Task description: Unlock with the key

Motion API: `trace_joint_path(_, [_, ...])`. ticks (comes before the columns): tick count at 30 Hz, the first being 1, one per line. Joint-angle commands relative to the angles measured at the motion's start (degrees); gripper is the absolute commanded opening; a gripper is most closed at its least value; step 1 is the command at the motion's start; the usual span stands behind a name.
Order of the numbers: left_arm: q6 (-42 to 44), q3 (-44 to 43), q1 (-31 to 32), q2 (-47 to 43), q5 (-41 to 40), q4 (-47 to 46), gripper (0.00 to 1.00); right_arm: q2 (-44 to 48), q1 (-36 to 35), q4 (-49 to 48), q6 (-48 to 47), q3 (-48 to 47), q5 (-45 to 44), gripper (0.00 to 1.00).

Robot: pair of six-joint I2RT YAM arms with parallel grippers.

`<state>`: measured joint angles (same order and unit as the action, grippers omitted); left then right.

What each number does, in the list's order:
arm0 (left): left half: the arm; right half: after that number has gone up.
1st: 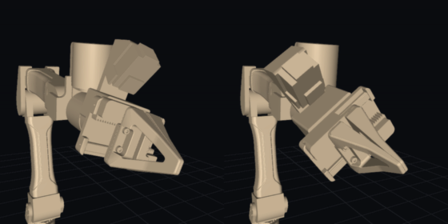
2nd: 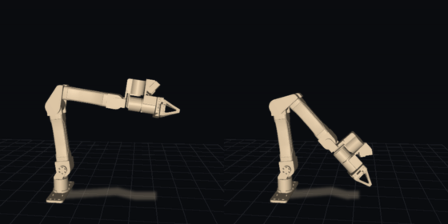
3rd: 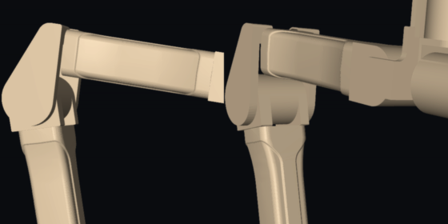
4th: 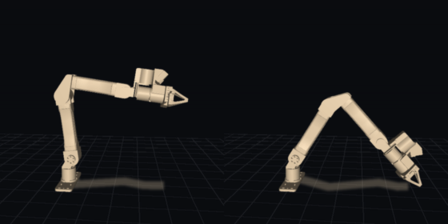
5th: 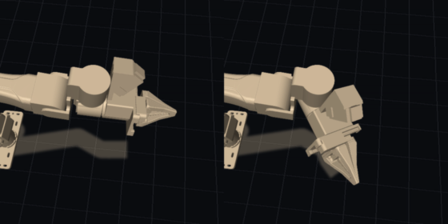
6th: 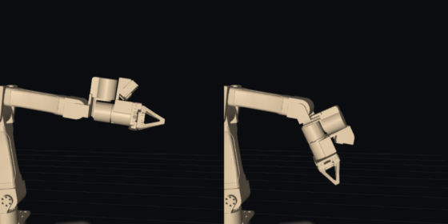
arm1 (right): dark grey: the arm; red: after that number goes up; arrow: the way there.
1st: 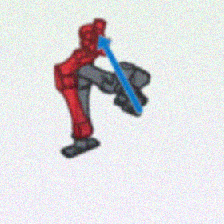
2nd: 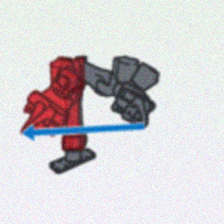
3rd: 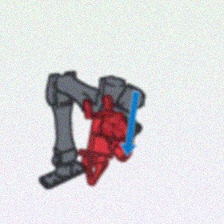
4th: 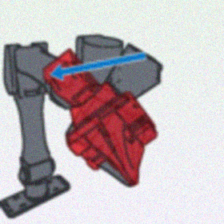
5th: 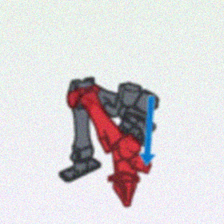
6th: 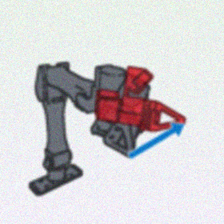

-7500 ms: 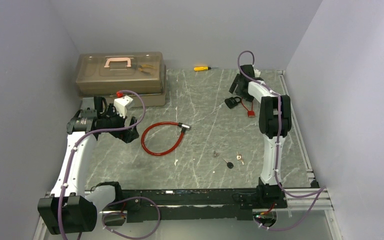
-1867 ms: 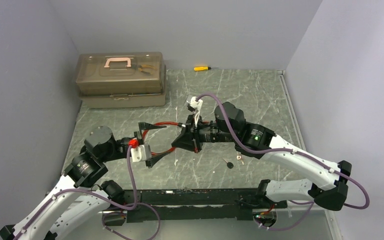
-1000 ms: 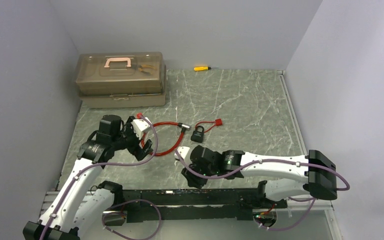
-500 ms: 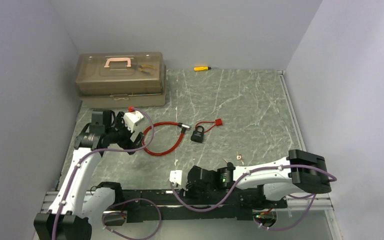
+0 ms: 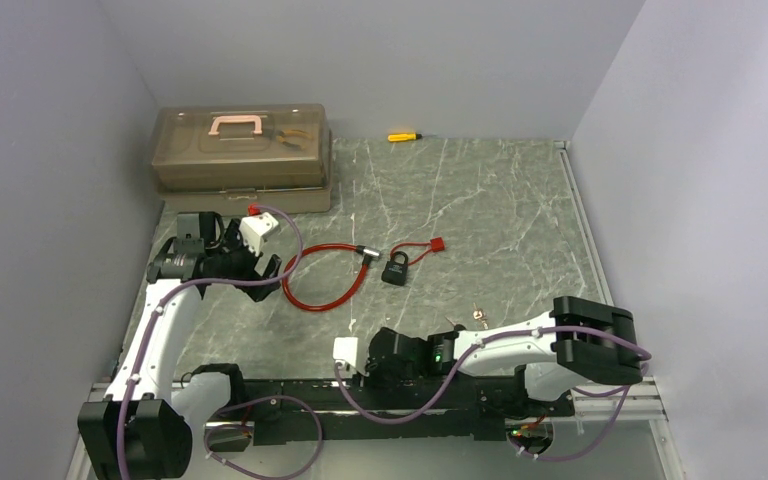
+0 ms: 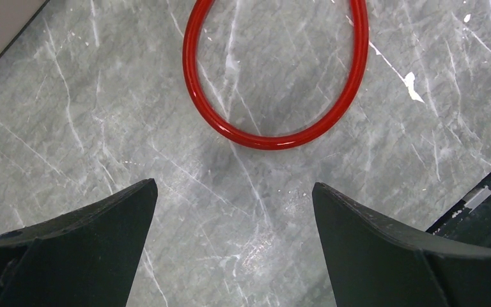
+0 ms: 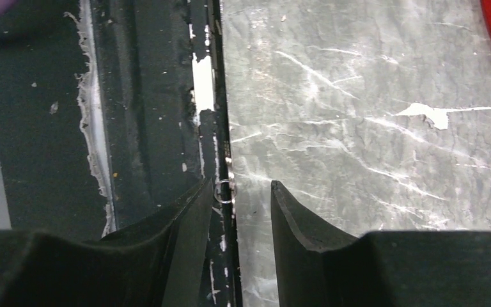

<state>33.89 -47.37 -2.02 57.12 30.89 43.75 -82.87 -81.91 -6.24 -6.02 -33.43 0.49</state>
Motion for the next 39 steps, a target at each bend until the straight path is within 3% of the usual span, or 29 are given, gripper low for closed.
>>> trace_joint_path(1, [0.6, -0.1, -0.2, -1.7, 3.8, -1.6, 0.99, -0.2, 1.2, -3.1, -0.6, 0.2, 2.1, 0.4])
trace_joint_path(18, [-1.6, -1.8, -0.2, -2.0, 5.7, -2.0, 0.99, -1.6, 1.3, -2.3, 0.5, 1.1, 4.4, 0.39])
trace_joint_path(30, [-2.5, -2.7, -0.2, -2.2, 6.5, -2.2, 0.99, -4.4, 1.3, -2.7, 1.6, 0.9, 4.0, 0.21])
trace_joint_path(39, [-3.4, -2.6, -0.2, -3.0, 7.5, -2.3, 0.99, -4.3, 2.8, -1.3, 0.8, 0.4, 2.7, 0.0])
